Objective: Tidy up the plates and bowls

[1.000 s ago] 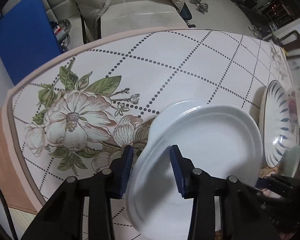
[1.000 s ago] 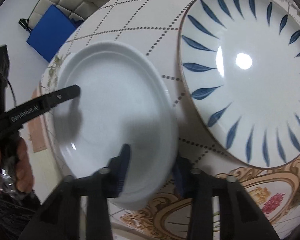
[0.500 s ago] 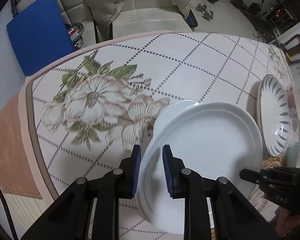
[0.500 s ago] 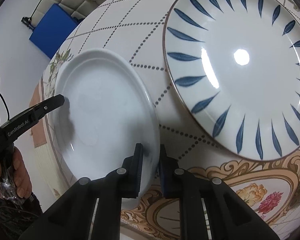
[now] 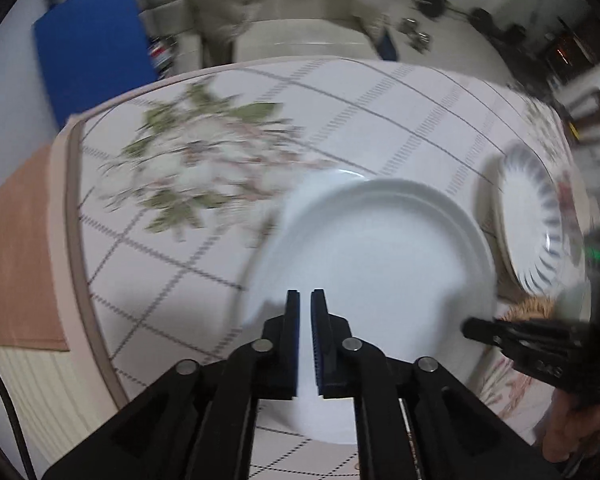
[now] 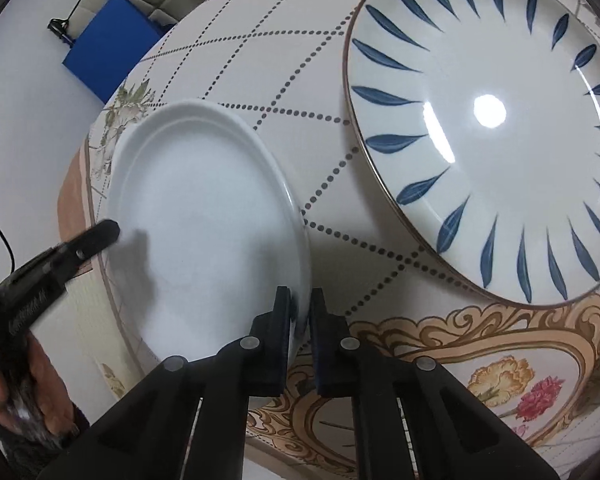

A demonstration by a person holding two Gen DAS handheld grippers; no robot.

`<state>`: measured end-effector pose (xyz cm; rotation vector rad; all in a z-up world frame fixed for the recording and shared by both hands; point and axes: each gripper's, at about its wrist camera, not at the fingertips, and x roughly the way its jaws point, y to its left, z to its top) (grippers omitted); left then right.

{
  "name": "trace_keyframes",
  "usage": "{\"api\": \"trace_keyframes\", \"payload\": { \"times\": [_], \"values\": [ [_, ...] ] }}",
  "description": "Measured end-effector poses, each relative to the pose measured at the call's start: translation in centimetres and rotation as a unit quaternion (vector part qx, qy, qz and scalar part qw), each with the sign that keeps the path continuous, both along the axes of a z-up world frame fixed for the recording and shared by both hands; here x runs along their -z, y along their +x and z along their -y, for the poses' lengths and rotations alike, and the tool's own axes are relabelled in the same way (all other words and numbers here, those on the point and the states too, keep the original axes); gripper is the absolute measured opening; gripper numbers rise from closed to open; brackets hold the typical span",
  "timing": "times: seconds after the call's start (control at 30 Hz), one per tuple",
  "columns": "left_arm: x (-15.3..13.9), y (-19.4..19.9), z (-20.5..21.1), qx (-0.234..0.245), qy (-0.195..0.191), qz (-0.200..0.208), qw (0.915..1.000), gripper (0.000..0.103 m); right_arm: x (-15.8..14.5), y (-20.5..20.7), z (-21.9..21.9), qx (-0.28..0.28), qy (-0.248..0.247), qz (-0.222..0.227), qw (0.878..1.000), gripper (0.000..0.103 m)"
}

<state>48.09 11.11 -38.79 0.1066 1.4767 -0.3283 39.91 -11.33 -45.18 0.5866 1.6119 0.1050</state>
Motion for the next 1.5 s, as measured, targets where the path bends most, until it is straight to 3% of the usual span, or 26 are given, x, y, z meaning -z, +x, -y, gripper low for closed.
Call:
{"api": "trace_keyframes", "payload": {
  "times": [0.13, 0.2, 0.27, 0.33, 0.43, 0.5, 0.53, 0.57, 0.6, 0.77, 1.03, 1.1, 1.13, 1.17, 1.27, 1.3, 1.37, 1.5],
  "values": [
    [0.3, 1.9, -2.3, -0.037, -0.032, -0.025, 0.9985, 0.011, -0.4, 1.6, -0.4, -0.03, -0.018, 0.011, 0.999, 0.01],
    [0.0, 2.8, -2.8, -0.042, -0.01, -0.011, 0.999, 0.02, -0.6, 3.5, -0.9, -0.05, -0.028, 0.016, 0.998, 0.01],
    [-0.2, 3.6, -3.3, -0.043, 0.002, 0.017, 0.9989, 0.022, -0.9, 5.4, -1.6, -0.077, -0.041, 0.02, 0.996, 0.011],
    [-0.4, 4.2, -3.8, -0.042, 0.011, 0.018, 0.9989, 0.023, -1.1, 7.3, -2.3, -0.101, -0.052, 0.026, 0.993, 0.011],
    [-0.2, 5.3, -4.2, -0.04, 0.016, 0.013, 0.999, 0.04, -1.8, 8.8, -2.5, -0.104, -0.058, 0.034, 0.992, 0.013],
    [0.1, 6.1, -4.2, -0.032, 0.017, 0.019, 0.9992, 0.059, -2.3, 8.5, -1.9, -0.092, -0.051, 0.036, 0.994, 0.029],
    [0.2, 6.5, -4.2, -0.025, 0.023, 0.028, 0.999, 0.072, -2.7, 7.8, -1.3, -0.076, -0.04, 0.037, 0.996, 0.047],
    [0.3, 6.8, -4.0, -0.02, 0.027, 0.035, 0.9988, 0.081, -3.0, 7.1, -0.7, -0.06, -0.03, 0.037, 0.997, 0.062],
    [0.6, 7.3, -3.9, -0.015, 0.03, 0.037, 0.9988, 0.083, -3.1, 6.3, -0.3, -0.046, -0.022, 0.036, 0.998, 0.066],
    [3.1, 8.8, -3.0, -0.005, -0.009, -0.026, 0.9996, 0.083, -1.8, 2.5, 0.4, 0.012, 0.027, 0.007, 1.0, 0.067],
    [3.9, 8.0, 0.3, 0.075, 0.039, -0.011, 0.9964, 0.08, 0.8, -0.2, -1.0, 0.081, 0.092, -0.018, 0.992, 0.064],
    [3.7, 7.8, 0.7, 0.084, 0.036, -0.007, 0.9958, 0.069, 1.5, -0.2, -1.5, 0.087, 0.112, -0.024, 0.99, 0.052],
    [3.5, 7.7, 1.1, 0.088, 0.028, -0.01, 0.9957, 0.054, 1.8, -0.3, -1.7, 0.089, 0.114, -0.031, 0.989, 0.042],
    [3.3, 7.5, 1.3, 0.09, 0.024, -0.013, 0.9955, 0.05, 2.0, -0.2, -2.0, 0.086, 0.108, -0.033, 0.99, 0.041],
    [3.0, 7.2, 1.6, 0.096, 0.037, -0.003, 0.9947, 0.049, 2.3, -0.3, -2.7, 0.081, 0.099, -0.03, 0.991, 0.038],
    [2.9, 7.2, 1.5, 0.092, 0.021, -0.017, 0.9954, 0.049, 2.5, -0.6, -2.6, 0.084, 0.098, -0.032, 0.991, 0.035],
    [2.6, 7.1, 1.4, 0.083, 0.021, -0.012, 0.9963, 0.046, 2.9, -1.0, -2.3, 0.086, 0.094, -0.035, 0.991, 0.017],
    [2.1, 5.5, 0.9, 0.069, 0.022, -0.009, 0.9973, 0.038, 3.4, -1.4, -1.8, 0.077, 0.093, -0.034, 0.992, 0.017]
  ]
}}
